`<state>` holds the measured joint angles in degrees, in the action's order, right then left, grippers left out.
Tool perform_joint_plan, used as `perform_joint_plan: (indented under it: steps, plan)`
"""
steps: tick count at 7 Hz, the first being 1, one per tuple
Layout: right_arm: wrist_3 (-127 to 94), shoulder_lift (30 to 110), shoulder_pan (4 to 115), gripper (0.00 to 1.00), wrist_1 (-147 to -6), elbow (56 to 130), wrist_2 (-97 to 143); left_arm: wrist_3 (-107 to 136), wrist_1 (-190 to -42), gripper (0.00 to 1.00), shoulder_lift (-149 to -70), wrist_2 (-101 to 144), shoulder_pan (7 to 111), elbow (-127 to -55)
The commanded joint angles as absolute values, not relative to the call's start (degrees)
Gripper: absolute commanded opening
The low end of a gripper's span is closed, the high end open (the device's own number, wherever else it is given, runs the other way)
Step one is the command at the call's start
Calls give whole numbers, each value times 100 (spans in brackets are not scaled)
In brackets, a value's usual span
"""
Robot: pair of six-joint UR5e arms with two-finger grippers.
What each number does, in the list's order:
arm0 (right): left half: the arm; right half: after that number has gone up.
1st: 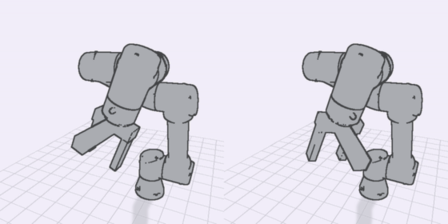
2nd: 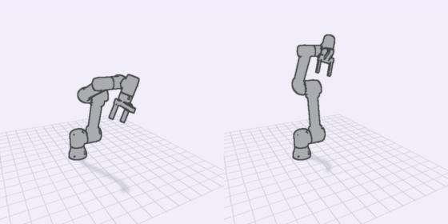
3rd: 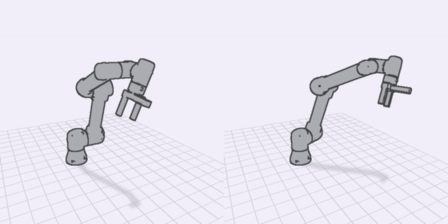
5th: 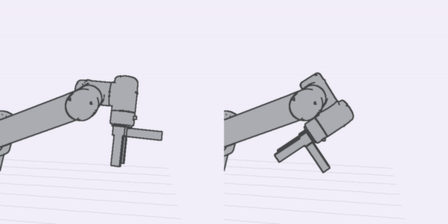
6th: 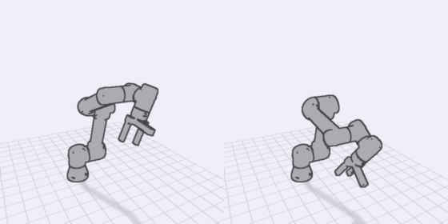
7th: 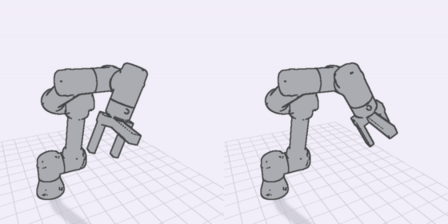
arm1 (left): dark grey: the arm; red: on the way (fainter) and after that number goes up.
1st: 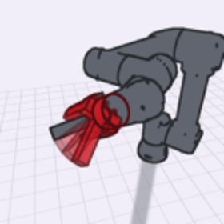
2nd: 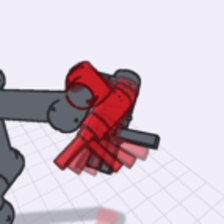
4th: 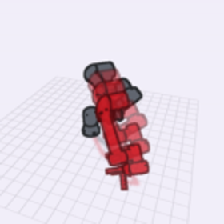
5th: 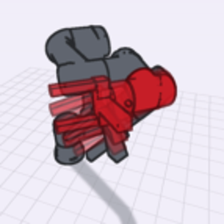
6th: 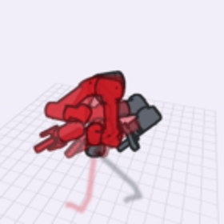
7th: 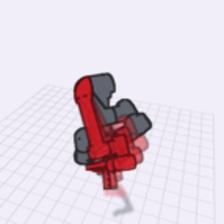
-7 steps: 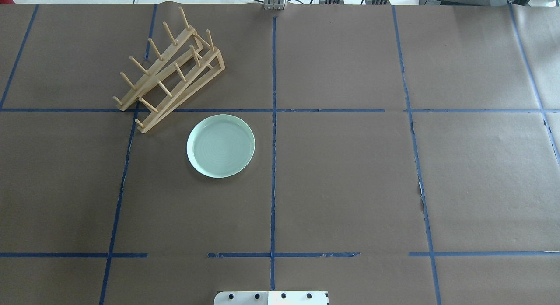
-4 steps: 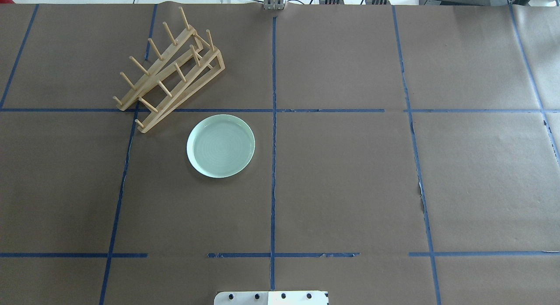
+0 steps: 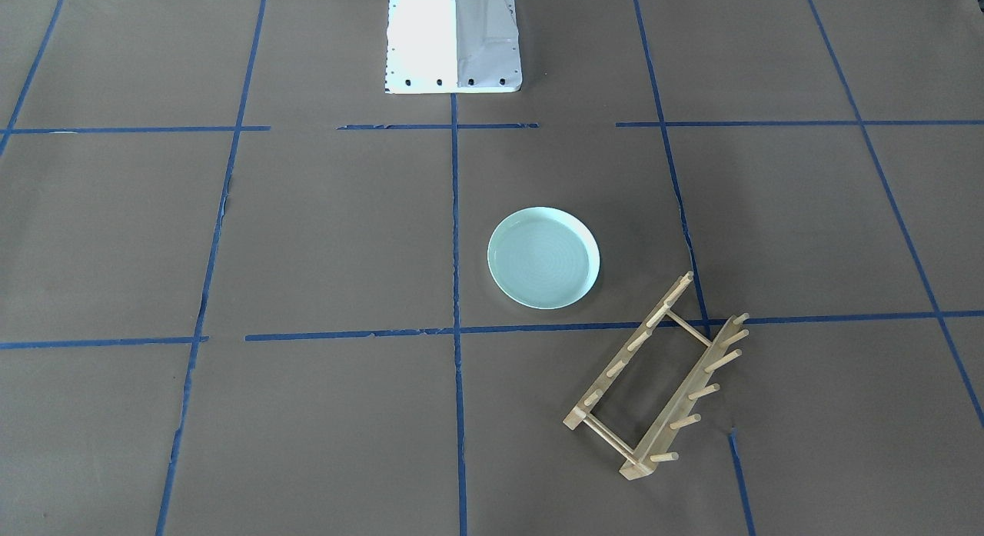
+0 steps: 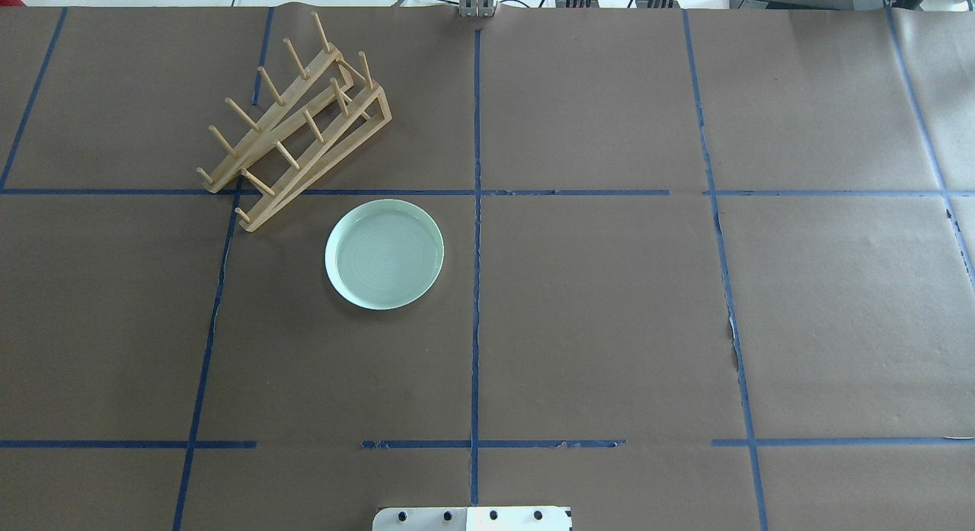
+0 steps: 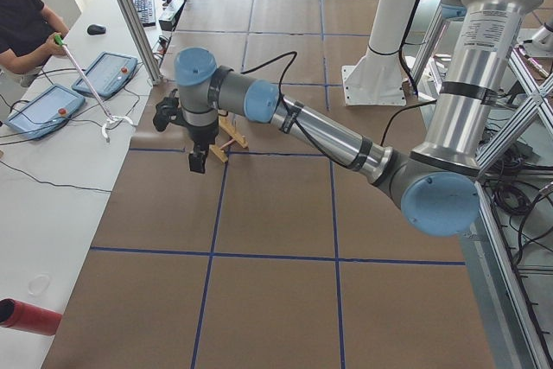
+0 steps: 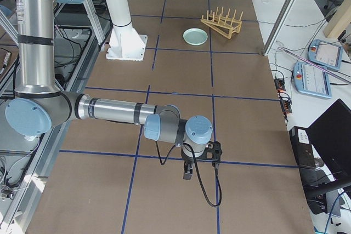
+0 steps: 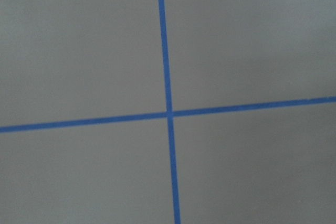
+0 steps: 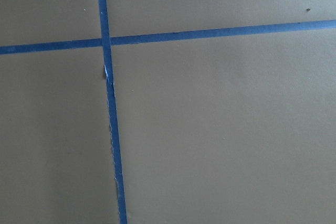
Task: Place plate on rack
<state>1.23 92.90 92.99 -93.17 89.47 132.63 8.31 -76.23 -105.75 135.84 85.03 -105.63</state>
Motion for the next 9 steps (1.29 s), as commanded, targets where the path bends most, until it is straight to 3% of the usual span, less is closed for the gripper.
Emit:
perform_joint_plan:
  steps: [1,3,9]
  plan:
    - [123,9290,9299,100,-9316,8947,13263,1002,-6919,100,-11501,13579,8192,-10863]
    - [123,9290,9299,100,-9316,8947,13263,1133,-6803,100,-12021,13526,7439,-11021]
    - [123,9290,9299,100,-9316,8947,13263,5494,-6864,100,-13629,11713,4498,-11049]
